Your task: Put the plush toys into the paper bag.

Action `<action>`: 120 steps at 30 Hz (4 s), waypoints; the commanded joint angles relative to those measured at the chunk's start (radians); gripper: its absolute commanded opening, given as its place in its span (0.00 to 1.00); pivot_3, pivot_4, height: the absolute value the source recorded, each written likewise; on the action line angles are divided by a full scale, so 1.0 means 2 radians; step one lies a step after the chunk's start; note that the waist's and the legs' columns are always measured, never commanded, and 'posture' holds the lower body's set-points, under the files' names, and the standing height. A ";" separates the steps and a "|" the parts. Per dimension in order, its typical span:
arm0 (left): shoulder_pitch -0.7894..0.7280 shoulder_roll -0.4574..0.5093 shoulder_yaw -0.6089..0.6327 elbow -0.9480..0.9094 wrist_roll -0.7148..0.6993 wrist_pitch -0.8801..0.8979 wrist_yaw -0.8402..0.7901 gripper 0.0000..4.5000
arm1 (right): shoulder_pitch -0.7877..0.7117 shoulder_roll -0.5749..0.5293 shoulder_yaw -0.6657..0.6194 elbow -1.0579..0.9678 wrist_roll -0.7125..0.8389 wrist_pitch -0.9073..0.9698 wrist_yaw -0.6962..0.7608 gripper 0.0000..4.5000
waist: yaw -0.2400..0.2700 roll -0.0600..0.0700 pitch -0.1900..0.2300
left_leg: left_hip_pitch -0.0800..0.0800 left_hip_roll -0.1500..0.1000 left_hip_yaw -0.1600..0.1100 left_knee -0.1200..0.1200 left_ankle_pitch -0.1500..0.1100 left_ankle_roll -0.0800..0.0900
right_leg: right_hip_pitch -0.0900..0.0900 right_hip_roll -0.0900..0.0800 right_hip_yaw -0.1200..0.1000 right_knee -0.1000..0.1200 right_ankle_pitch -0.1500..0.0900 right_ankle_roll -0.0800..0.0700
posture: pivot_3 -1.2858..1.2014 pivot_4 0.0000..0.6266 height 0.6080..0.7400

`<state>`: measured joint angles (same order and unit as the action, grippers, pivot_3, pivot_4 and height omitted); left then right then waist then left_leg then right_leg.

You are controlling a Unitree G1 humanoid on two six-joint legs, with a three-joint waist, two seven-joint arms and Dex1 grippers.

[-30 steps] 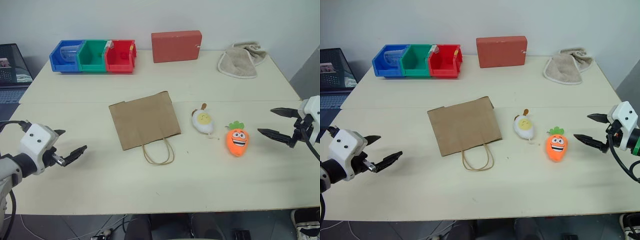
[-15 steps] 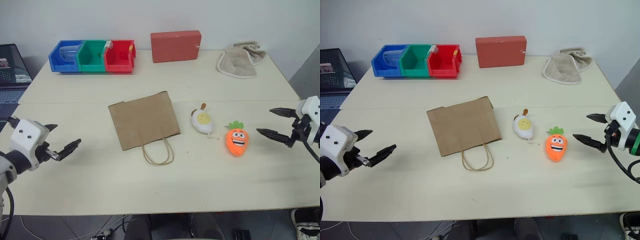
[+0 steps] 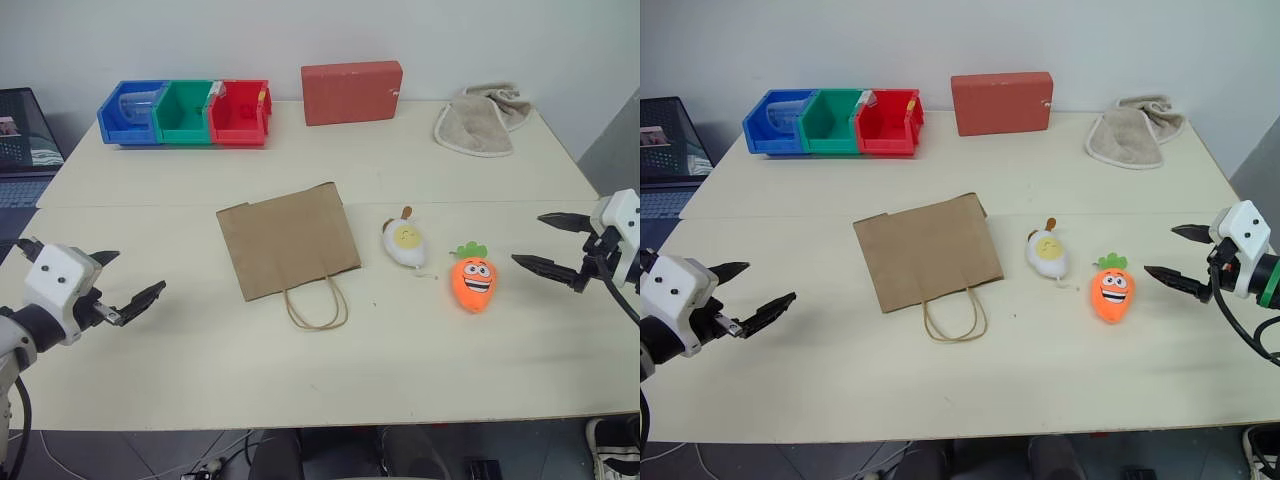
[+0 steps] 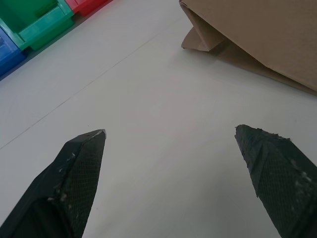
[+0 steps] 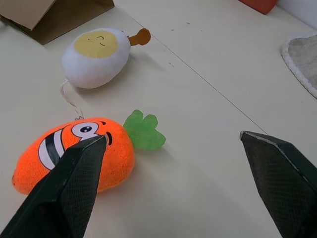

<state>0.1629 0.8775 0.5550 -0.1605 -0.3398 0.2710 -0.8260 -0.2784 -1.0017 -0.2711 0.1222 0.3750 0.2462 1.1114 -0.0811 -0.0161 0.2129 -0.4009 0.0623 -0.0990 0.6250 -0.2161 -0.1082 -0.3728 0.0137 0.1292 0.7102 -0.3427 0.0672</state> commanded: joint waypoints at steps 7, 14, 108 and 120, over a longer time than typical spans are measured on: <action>-0.026 0.007 -0.091 -0.051 -0.008 -0.012 -0.062 0.99 | 0.029 -0.011 -0.017 -0.075 0.012 0.003 0.010 1.00 | 0.003 0.000 0.000 | 0.000 0.000 0.000 0.000 0.000 0.000 | 0.000 0.000 0.000 0.000 0.000 0.000 | 0.52 0.24 1.00; -0.083 -0.006 -0.215 -0.114 0.005 0.007 -0.078 0.99 | 0.092 -0.021 -0.035 -0.210 0.063 0.078 0.020 1.00 | 0.007 0.000 0.000 | 0.000 0.000 0.000 0.000 0.000 0.000 | 0.000 0.000 0.000 0.000 0.000 0.000 | 0.52 0.24 1.00; -0.624 -0.092 -0.214 0.161 -0.107 0.093 -0.132 0.00 | -0.169 0.502 0.301 0.092 -0.217 0.015 -0.363 0.01 | 0.008 -0.001 0.000 | -0.007 0.000 -0.006 0.001 0.000 -0.001 | -0.005 0.001 -0.006 0.003 0.000 -0.001 | 0.52 0.24 1.00; -0.530 -0.092 -0.254 0.103 -0.087 0.087 -0.167 0.00 | -0.171 0.503 0.285 0.054 -0.202 0.017 -0.347 0.01 | 0.002 -0.001 0.000 | -0.008 0.000 -0.006 0.001 0.001 -0.002 | -0.006 0.001 -0.006 0.003 0.001 -0.001 | 0.52 0.24 1.00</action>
<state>-0.8835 0.6856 0.0348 0.1068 -0.5021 0.4513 -1.1527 -0.6093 -0.0004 0.3188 0.3005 -0.0489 0.2871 0.4136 -0.0772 -0.0178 0.2128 -0.4170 0.0622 -0.1119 0.6272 -0.2137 -0.1122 -0.3856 0.0153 0.1178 0.7167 -0.3416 0.0657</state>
